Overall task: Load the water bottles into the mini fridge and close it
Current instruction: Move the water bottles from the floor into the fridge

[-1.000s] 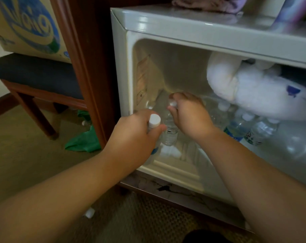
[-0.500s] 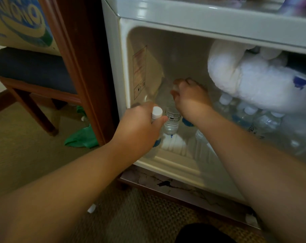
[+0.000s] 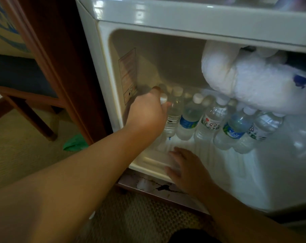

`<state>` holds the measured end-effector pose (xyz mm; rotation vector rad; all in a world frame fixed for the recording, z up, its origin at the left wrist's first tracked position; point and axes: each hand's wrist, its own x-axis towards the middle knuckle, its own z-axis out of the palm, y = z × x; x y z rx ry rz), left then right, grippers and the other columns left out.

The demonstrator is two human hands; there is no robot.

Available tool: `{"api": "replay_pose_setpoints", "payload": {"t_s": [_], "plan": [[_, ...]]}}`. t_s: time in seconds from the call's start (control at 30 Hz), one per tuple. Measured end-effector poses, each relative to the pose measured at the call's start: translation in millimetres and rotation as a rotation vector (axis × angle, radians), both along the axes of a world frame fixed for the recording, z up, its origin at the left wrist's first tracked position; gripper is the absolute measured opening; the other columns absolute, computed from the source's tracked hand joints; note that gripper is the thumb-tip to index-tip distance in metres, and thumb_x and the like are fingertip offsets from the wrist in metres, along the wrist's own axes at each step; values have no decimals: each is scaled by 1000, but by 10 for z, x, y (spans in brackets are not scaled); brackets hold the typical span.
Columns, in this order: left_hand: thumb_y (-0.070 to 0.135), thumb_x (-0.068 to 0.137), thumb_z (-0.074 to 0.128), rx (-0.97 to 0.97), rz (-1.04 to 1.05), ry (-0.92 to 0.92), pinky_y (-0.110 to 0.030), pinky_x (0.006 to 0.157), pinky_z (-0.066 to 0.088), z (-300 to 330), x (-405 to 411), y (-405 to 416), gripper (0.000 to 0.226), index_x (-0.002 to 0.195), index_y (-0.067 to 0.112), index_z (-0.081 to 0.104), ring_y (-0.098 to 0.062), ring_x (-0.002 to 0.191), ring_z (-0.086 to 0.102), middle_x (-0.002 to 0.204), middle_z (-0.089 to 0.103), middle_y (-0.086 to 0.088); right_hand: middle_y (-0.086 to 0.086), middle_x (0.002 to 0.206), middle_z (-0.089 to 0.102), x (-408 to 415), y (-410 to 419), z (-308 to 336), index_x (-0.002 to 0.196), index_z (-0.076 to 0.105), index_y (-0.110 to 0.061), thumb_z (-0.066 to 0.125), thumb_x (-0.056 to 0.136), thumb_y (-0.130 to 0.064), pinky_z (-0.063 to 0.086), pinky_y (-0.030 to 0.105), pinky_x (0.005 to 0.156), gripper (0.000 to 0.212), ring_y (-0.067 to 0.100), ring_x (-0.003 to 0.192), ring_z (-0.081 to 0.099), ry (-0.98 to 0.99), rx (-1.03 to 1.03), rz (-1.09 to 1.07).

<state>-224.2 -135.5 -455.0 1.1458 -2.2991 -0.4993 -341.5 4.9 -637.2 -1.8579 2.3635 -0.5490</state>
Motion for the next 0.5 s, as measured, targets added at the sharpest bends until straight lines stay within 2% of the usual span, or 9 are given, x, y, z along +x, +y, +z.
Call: {"api": "replay_pose_setpoints", "payload": {"t_s": [0.03, 0.1, 0.17, 0.23, 0.3, 0.37, 0.5], "plan": [[48, 99, 59, -5, -5, -7, -34, 69, 53, -6, -46, -37, 28, 112, 24, 59, -27, 82, 68, 88, 70, -3, 4, 149, 52, -13, 15, -72, 144, 54, -27, 50, 95, -65, 35, 37, 113, 62, 22, 137, 46, 11, 17, 8], [45, 98, 60, -27, -13, -45, -37, 76, 55, -24, -144, -120, 26, 113, 24, 59, -31, 88, 68, 94, 70, -5, 3, 145, 54, -30, 1, -136, 143, 52, -31, 52, 93, -67, 33, 32, 108, 61, 19, 133, 45, 41, -23, 13], [39, 99, 60, -25, -24, -98, -35, 79, 51, -39, -279, -223, 19, 108, 23, 56, -28, 90, 64, 100, 68, -3, 3, 144, 53, -33, -21, -134, 142, 52, -33, 52, 92, -68, 32, 32, 107, 61, 18, 133, 43, 38, -30, 2], [28, 100, 59, 73, -16, -112, -32, 79, 48, -30, -409, -312, 10, 102, 23, 51, -21, 92, 61, 105, 64, -1, 0, 153, 44, -41, -24, -124, 148, 46, -38, 46, 92, -72, 30, 33, 112, 65, 18, 140, 35, -5, 18, -9], [26, 101, 58, 84, -22, -137, -33, 77, 49, -19, -510, -377, 8, 102, 23, 51, -23, 93, 63, 103, 62, -1, -3, 160, 34, -58, -19, -139, 152, 39, -41, 40, 92, -75, 26, 35, 117, 69, 18, 146, 28, -42, 59, -18], [36, 100, 57, 4, -39, -177, -38, 77, 53, -2, -565, -403, 16, 107, 22, 54, -28, 91, 64, 101, 64, -5, -5, 161, 30, -50, -22, -127, 153, 37, -42, 38, 92, -76, 25, 35, 118, 70, 17, 147, 25, -52, 65, -12], [40, 99, 57, -49, 16, -242, -38, 84, 52, 62, -651, -461, 30, 121, 20, 59, -32, 106, 62, 120, 63, -9, -4, 161, 31, -43, -14, -99, 152, 39, -40, 38, 92, -74, 22, 32, 118, 69, 16, 145, 24, -43, 42, -3]]}}
